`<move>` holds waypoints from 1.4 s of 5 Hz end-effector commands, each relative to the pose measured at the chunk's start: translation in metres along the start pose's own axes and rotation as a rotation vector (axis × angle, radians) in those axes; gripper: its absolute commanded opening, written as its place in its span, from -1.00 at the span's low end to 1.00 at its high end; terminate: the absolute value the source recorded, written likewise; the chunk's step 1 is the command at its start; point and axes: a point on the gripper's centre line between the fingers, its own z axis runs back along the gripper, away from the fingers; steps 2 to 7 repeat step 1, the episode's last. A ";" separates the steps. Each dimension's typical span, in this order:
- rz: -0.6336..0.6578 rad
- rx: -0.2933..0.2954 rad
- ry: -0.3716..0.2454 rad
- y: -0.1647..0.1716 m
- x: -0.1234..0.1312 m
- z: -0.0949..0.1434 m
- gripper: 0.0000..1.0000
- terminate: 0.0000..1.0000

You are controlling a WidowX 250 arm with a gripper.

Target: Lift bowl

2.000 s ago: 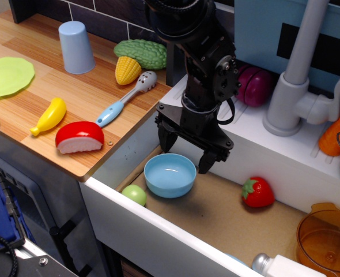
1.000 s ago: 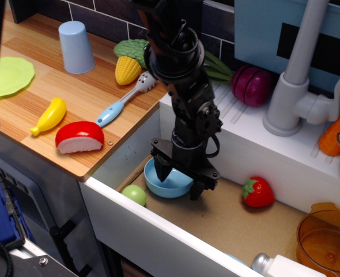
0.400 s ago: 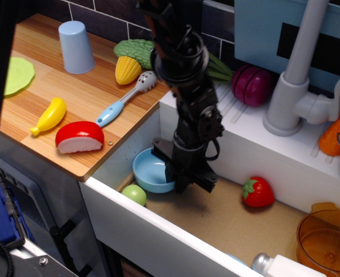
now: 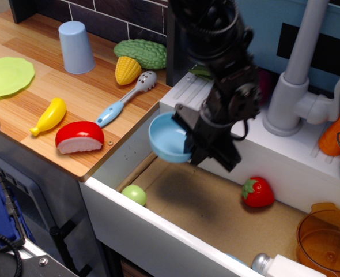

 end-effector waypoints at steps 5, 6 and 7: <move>0.044 -0.023 -0.054 0.009 0.022 0.042 -1.00 1.00; 0.044 -0.023 -0.054 0.009 0.022 0.042 -1.00 1.00; 0.044 -0.023 -0.054 0.009 0.022 0.042 -1.00 1.00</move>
